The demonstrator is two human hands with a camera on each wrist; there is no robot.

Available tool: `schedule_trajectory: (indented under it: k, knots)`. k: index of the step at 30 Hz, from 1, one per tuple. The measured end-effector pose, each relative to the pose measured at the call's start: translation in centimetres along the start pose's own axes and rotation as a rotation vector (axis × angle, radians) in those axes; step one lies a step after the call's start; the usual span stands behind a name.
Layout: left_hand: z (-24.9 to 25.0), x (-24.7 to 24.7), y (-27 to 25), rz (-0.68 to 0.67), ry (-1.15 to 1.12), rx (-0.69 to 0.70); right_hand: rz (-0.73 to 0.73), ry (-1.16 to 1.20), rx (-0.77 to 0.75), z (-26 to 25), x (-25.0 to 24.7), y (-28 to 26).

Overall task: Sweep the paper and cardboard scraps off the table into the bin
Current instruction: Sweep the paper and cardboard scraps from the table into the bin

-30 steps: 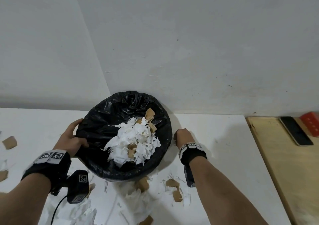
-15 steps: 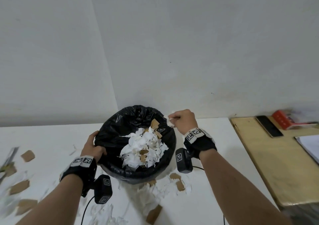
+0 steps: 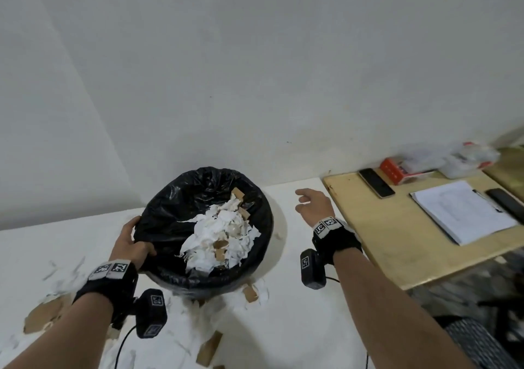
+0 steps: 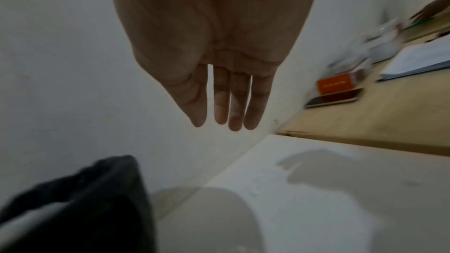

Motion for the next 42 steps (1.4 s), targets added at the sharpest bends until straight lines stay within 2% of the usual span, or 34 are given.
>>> schedule_trajectory:
  k: [4, 8, 11, 14, 18, 21, 24, 27, 29, 32, 35, 38, 42]
  knots:
    - [0.0, 1.5, 1.8, 0.019, 0.001, 0.017, -0.1, -0.078, 0.166, 5.8, 0.0, -0.5]
    - [0.1, 2.2, 4.0, 0.013, 0.031, 0.015, -0.255, -0.121, 0.2, 8.6, 3.0, 0.2]
    - [0.3, 2.1, 5.2, 0.022, 0.017, 0.012, -0.386, -0.178, 0.147, 9.1, 6.0, 1.1]
    - [0.6, 1.7, 5.9, 0.025, -0.019, 0.004, -0.499, -0.268, 0.034, 8.2, 9.1, 1.8]
    - [0.7, 0.8, 6.8, 0.018, -0.055, -0.003, -0.574, -0.426, -0.115, 6.5, 13.0, 2.3]
    - [0.7, 0.0, 7.3, 0.015, -0.066, -0.002, -0.52, -0.53, -0.193, 5.4, 14.6, 1.9]
    - [0.5, -0.9, 7.2, 0.012, -0.096, 0.0, -0.439, -0.508, -0.138, 5.1, 14.9, 1.0]
    - [-0.1, -2.3, 6.8, 0.021, -0.088, 0.0, -0.356, -0.326, 0.014, 4.8, 14.1, 0.7]
    - [-0.6, -3.2, 6.6, 0.034, -0.078, 0.0, -0.265, -0.156, 0.062, 3.6, 13.1, 1.0]
    - [-1.4, -4.6, 6.0, 0.065, -0.038, 0.004, -0.115, 0.105, -0.011, -0.6, 11.0, 1.0]
    - [-2.4, -6.1, 4.9, 0.092, -0.023, -0.018, -0.014, 0.239, -0.138, -6.1, 9.6, 0.2]
    - [-3.4, -7.9, 3.6, 0.11, -0.014, -0.031, -0.074, 0.294, -0.246, -10.7, 10.3, -1.8]
    - [-4.4, -10.0, 2.4, 0.111, -0.005, -0.013, -0.312, 0.224, -0.382, -13.6, 12.5, -5.0]
Point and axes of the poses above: each hand's wrist, its own y-axis towards the middle knuckle, its own x-axis out of the palm, z = x × y, the point moved 1 cm from there along y, towards the middle knuckle, and after that the axes turned 14 degrees about -x, right-handed, at the moved point
